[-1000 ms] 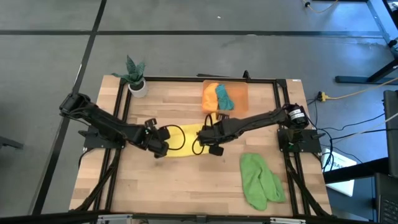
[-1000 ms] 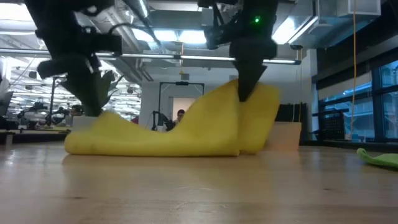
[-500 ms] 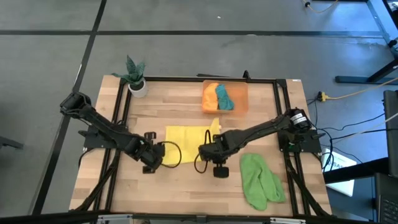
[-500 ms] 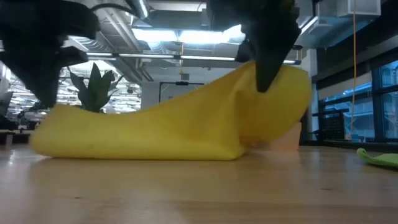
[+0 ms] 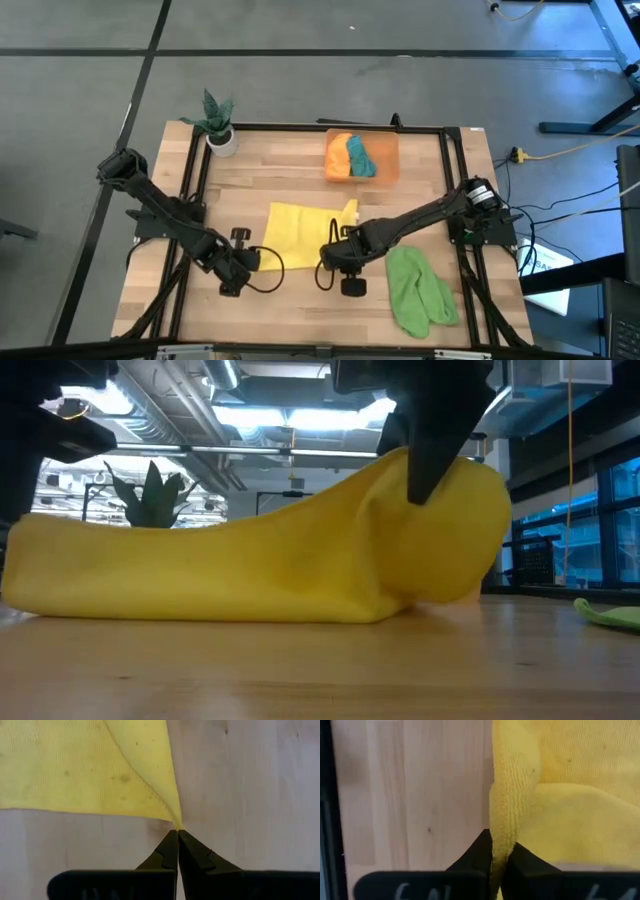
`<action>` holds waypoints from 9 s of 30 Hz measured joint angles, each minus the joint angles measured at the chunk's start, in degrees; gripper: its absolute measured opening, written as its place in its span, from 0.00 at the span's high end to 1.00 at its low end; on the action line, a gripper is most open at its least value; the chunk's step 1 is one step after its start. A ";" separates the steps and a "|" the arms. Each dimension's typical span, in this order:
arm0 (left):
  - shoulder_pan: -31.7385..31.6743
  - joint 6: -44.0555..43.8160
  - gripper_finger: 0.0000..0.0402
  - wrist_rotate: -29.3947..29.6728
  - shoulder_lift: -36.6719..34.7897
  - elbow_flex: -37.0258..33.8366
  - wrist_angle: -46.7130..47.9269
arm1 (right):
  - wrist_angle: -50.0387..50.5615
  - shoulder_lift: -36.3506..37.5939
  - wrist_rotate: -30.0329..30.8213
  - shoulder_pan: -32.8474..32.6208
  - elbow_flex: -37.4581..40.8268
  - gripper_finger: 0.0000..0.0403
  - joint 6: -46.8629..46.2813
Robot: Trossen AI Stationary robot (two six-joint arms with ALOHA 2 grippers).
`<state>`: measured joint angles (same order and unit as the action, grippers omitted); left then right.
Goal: Roll microfiber towels into tight, uniform cylinder then place into a basket
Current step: Roll the yellow microfiber towel
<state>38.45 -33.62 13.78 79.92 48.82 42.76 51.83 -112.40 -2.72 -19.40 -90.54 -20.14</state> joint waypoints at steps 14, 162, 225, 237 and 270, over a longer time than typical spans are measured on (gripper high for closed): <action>1.02 -0.75 1.00 0.07 0.00 0.00 -0.18 | 1.30 -0.01 -0.22 -5.34 0.00 0.68 -0.61; -25.58 2.55 1.00 27.58 -18.77 32.91 47.24 | 38.21 -8.41 37.32 9.74 -43.33 1.00 -2.05; -9.61 -39.35 1.00 14.85 -18.73 -5.99 28.70 | 18.66 -8.46 33.22 15.40 -9.30 1.00 -3.38; -16.62 -37.80 1.00 15.26 -17.61 -6.01 28.74 | 15.07 -8.49 36.74 20.00 -4.04 1.00 -0.28; -24.61 -29.53 0.83 18.95 -16.76 -6.01 19.49 | 10.05 -8.48 26.96 19.21 -3.91 0.63 -1.79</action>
<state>13.83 -63.16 32.73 63.16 42.81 62.25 61.89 -120.88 24.24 -0.18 -94.45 -21.93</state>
